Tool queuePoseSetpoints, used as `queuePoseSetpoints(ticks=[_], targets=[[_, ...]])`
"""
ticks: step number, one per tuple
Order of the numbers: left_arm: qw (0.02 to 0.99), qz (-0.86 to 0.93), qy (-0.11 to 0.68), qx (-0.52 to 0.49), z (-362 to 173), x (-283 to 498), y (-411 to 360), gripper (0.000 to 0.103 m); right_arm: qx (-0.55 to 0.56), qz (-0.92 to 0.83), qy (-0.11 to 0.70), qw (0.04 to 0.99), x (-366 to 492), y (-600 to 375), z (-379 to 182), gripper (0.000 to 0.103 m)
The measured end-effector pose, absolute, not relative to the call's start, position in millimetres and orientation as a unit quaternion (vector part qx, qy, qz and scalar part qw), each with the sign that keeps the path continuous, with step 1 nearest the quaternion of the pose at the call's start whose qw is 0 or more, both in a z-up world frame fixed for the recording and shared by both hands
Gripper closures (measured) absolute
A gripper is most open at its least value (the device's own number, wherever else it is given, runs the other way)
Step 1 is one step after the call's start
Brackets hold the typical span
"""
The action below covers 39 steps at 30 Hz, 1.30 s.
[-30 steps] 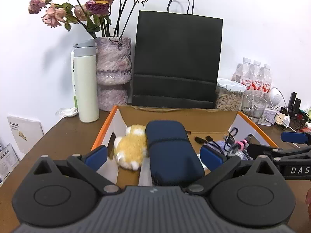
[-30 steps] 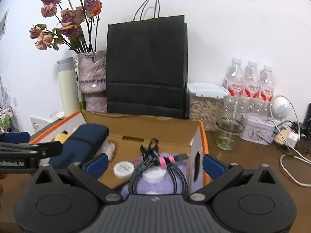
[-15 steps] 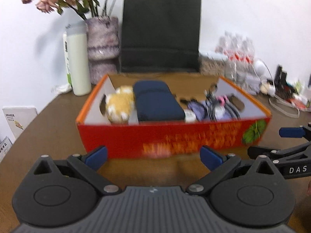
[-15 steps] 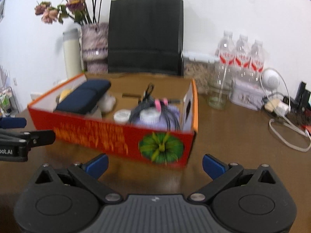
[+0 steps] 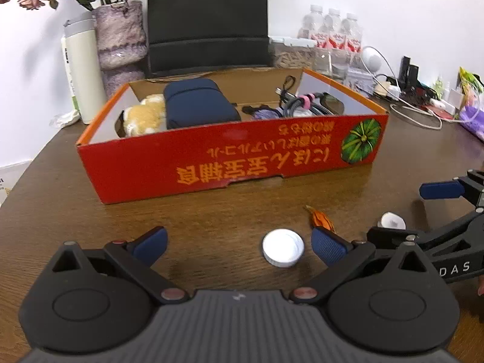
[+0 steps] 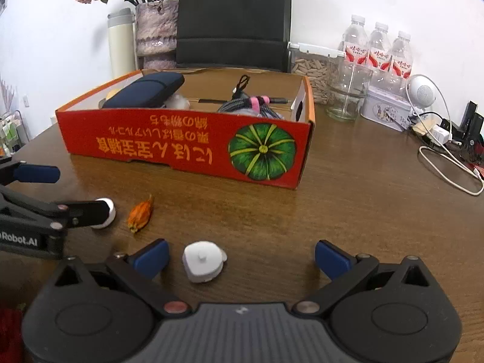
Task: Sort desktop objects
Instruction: 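Open both grippers and move them back to the white caps on the table, then grasp the round white cap with the left gripper while the right gripper grasps the small white cap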
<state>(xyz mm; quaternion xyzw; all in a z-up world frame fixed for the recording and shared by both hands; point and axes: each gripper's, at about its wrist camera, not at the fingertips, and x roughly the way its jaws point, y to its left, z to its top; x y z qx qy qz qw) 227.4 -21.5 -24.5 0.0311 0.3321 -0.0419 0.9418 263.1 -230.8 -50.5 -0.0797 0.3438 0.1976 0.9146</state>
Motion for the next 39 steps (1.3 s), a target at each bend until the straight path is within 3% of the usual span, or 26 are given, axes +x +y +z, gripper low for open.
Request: queuePoseSetpoints(ticks=[8, 20, 26, 31, 39], targets=[[0.94, -0.044, 0.337, 0.022, -30, 228, -20, 0.001, -0.072, 0.209, 0.342, 0.913, 261, -231, -51, 0.006], [0.94, -0.063, 0.335, 0.026, -31, 226, -23, 0.033, -0.074, 0.232, 0.335, 0.91, 255, -226, -49, 0.02], [0.941, -0.08, 0.328, 0.032, -31, 224, -27, 0.049, -0.077, 0.248, 0.33, 0.907, 251, -224, -46, 0.04], [0.94, -0.101, 0.325, 0.039, -30, 222, -31, 0.073, -0.073, 0.254, 0.324, 0.909, 249, -225, -44, 0.077], [0.94, -0.105, 0.322, 0.036, -31, 222, -31, 0.073, -0.071, 0.256, 0.321, 0.909, 248, -225, -44, 0.077]])
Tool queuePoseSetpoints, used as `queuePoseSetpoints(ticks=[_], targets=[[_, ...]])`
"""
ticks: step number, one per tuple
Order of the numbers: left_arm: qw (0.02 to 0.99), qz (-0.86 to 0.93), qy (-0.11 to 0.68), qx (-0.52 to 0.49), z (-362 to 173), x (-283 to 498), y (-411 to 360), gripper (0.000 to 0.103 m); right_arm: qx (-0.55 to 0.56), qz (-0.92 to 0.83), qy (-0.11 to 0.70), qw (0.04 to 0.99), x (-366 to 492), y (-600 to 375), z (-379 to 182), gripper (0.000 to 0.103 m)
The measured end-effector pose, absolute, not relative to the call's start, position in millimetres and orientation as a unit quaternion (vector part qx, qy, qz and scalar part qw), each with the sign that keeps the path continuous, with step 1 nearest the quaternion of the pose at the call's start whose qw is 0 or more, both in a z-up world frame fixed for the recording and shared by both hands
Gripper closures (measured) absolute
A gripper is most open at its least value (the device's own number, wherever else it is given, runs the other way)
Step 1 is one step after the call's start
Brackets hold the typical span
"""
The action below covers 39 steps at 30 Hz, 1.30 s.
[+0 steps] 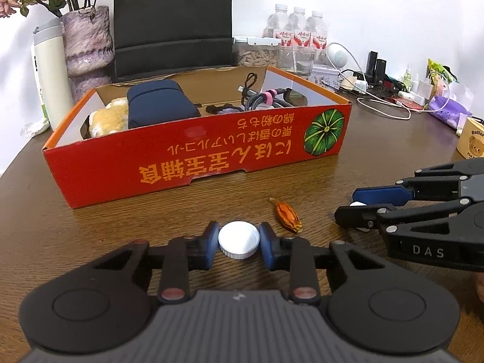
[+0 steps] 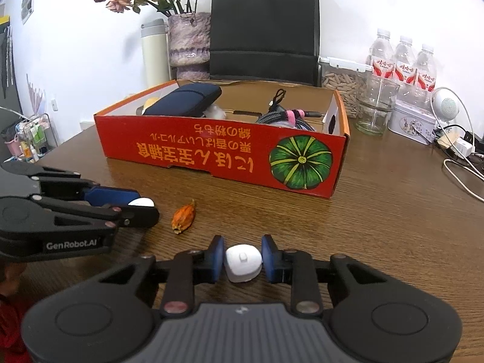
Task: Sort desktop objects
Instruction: 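Grasp the round white cap with the left gripper while the right gripper grasps the small white cap, then carry both white caps into the box and open both grippers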
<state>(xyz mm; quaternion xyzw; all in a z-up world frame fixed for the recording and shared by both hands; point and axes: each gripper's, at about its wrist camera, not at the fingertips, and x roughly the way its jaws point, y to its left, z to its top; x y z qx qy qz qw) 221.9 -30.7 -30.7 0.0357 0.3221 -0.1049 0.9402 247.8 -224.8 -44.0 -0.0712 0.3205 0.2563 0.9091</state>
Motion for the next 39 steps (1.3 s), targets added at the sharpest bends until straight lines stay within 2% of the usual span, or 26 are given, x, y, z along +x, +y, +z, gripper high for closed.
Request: queuePoseSetpoints(ticks=[13, 22, 39], targets=[[0.947, -0.106, 0.304, 0.026, -23, 216, -28, 0.074, -0.058, 0.271, 0.305, 0.911, 242, -227, -38, 0.078], [0.963, -0.101, 0.248, 0.014, 2, 204, -25, 0.074, -0.046, 0.272, 0.278, 0.92, 240, -228, -24, 0.078], [0.984, -0.079, 0.161, 0.022, 66, 229, -27, 0.074, -0.031, 0.282, 0.181, 0.942, 264, -204, 43, 0.078]])
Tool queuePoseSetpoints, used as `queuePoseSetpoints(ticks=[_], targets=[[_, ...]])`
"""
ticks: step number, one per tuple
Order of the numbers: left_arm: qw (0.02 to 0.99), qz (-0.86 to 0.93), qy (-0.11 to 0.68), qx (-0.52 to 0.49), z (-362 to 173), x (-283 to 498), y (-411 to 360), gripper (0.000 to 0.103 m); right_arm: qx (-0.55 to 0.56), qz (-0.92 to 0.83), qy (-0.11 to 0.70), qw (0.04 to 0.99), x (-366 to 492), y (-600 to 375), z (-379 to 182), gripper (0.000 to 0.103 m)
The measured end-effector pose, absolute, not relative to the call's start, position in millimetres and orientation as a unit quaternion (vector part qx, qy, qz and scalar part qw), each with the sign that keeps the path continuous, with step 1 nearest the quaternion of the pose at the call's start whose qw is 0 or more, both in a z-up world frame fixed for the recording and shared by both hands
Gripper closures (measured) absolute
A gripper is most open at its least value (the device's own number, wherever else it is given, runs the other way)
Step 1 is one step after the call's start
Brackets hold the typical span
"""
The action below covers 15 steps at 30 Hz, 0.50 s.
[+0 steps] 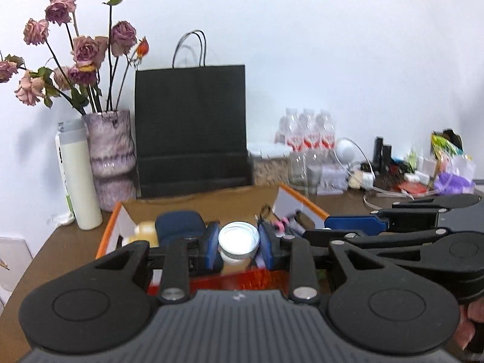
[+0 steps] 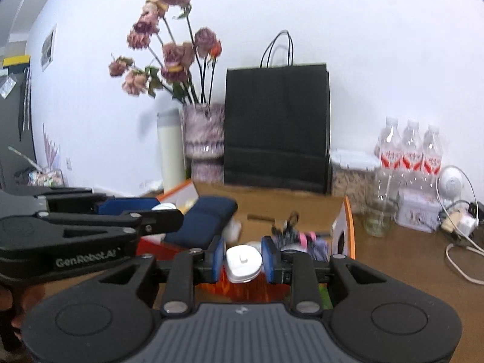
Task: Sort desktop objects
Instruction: 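Carry both white caps into the box and open both grippers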
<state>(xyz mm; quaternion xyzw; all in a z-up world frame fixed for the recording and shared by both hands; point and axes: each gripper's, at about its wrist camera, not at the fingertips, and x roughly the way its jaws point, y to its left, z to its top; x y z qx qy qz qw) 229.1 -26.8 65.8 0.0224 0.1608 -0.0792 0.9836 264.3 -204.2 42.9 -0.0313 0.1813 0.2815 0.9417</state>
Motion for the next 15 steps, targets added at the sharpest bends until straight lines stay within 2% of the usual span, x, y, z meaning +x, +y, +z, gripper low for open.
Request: queuePoseSetpoints(ticks=[9, 15], targets=[[0.989, -0.043, 0.139, -0.014, 74, 273, -17, 0.074, -0.004, 0.267, 0.146, 0.953, 311, -188, 58, 0.078], [0.987, -0.038, 0.158, -0.001, 59, 315, -22, 0.074, -0.018, 0.249, 0.179, 0.952, 353, -184, 31, 0.078]])
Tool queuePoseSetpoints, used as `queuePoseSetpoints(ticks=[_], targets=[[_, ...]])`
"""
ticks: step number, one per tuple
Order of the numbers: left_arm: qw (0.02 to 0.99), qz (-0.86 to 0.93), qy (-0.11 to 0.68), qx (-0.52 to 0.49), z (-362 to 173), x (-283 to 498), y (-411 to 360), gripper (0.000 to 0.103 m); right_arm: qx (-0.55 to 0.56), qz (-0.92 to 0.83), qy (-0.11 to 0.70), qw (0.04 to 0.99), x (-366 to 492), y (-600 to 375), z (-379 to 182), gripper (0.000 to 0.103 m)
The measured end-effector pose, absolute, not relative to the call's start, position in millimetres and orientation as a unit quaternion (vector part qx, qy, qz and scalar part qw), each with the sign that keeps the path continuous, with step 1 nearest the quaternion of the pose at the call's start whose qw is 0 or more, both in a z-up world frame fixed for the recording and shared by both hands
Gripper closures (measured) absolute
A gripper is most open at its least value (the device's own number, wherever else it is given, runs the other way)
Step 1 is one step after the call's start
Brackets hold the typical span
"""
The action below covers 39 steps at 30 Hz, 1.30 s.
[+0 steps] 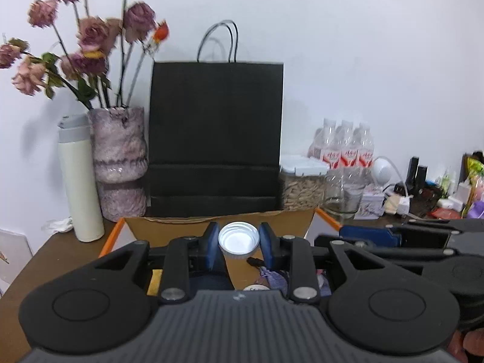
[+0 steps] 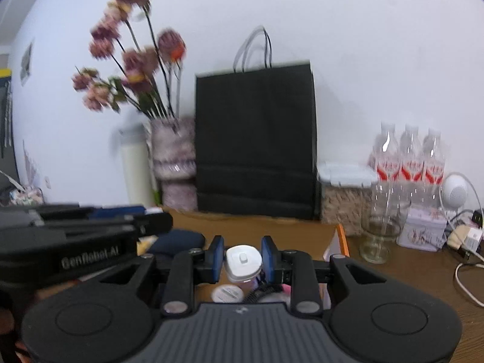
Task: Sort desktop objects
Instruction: 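Carry both white caps into the box and open both grippers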
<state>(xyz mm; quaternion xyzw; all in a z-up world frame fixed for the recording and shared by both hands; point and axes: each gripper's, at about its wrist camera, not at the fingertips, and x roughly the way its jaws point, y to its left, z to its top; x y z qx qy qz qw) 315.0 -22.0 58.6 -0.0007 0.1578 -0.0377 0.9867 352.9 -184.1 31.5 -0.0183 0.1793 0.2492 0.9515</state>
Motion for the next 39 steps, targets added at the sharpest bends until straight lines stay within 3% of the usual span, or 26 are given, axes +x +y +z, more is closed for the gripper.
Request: queuePoseSetpoints(ticks=[8, 18, 20, 22, 26, 29, 31, 32, 34, 39], targets=[[0.981, -0.042, 0.186, 0.046, 25, 351, -31, 0.074, -0.047, 0.233, 0.227, 0.944, 386, -182, -9, 0.078], [0.978, -0.047, 0.196, 0.061, 15, 352, -34, 0.073, -0.047, 0.23, 0.236, 0.943, 387, -184, -16, 0.076], [0.977, -0.043, 0.198, 0.06, 14, 351, -34, 0.068, -0.044, 0.228, 0.236, 0.944, 387, -186, -15, 0.069], [0.978, -0.039, 0.198, 0.056, 15, 350, -32, 0.055, -0.04, 0.228, 0.236, 0.944, 387, -187, -15, 0.062], [0.98, -0.023, 0.188, 0.051, 20, 346, -29, 0.045, -0.038, 0.219, 0.23, 0.947, 386, -188, -13, 0.045], [0.983, 0.004, 0.182, 0.036, 25, 343, -20, 0.022, -0.027, 0.207, 0.225, 0.952, 385, -193, -9, 0.031], [0.984, 0.022, 0.176, 0.019, 28, 341, -13, 0.004, -0.016, 0.2, 0.22, 0.955, 385, -198, -6, 0.014], [0.984, 0.031, 0.173, 0.012, 30, 340, -10, 0.0, -0.01, 0.199, 0.217, 0.956, 384, -200, -5, 0.011], [0.985, 0.034, 0.168, -0.006, 34, 335, -3, 0.0, -0.005, 0.201, 0.214, 0.956, 382, -203, -2, 0.0], [0.984, 0.038, 0.176, -0.01, 41, 317, 1, 0.0, -0.022, 0.204, 0.205, 0.957, 365, -199, 3, 0.0]])
